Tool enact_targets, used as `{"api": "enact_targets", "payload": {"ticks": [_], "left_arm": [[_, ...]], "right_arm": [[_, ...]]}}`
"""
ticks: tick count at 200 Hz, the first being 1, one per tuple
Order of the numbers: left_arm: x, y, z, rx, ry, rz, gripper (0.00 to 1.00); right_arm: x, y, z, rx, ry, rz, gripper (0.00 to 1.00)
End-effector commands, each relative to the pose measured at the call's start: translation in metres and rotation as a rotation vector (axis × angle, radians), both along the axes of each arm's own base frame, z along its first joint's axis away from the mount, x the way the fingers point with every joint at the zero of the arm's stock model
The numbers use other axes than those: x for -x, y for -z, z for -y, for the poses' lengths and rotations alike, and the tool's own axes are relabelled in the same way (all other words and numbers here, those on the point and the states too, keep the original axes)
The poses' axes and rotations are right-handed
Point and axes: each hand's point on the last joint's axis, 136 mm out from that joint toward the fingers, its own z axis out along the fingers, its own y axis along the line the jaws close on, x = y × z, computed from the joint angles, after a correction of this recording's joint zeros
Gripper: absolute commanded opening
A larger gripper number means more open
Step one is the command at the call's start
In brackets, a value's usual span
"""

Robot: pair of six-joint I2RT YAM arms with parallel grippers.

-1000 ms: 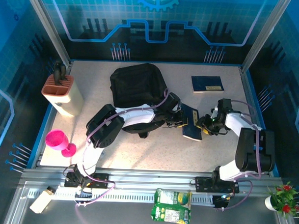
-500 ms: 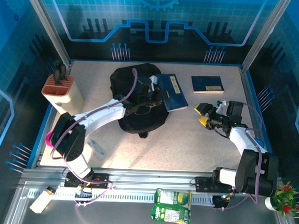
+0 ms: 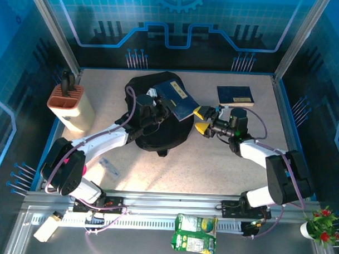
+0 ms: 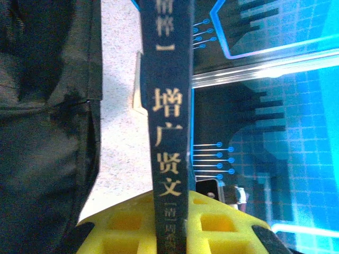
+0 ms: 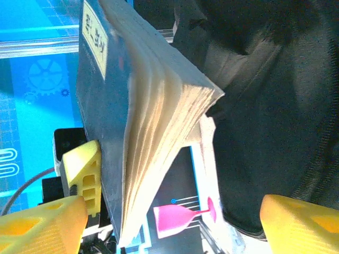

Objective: Pack the student bag
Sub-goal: Pick up the book from the middle-right of the table, then pass the book.

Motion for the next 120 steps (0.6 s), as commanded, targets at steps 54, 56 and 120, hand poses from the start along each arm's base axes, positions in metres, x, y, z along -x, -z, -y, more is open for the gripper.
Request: {"api": "enact_targets", "payload": {"ticks": [54,56,120], "left_arm": [[-0.011,-0.039,0.007,0.176,-0.036,0.073,0.08],[-0.011,-0.038,0.008,0.176,-0.036,0.072,0.08],[-0.008,-0.02,0.001,0.081,-0.039,0.01,0.11]], "right_arm": [[-0.034,-0.038,-0.033,-0.096,0.064,0.073,0.67],[-0.035,-0.038,-0.033,-0.097,0.062,0.074,0.66],[-0.041,-0.038,-0.033,-0.093,0.087,0.098,0.25]]}}
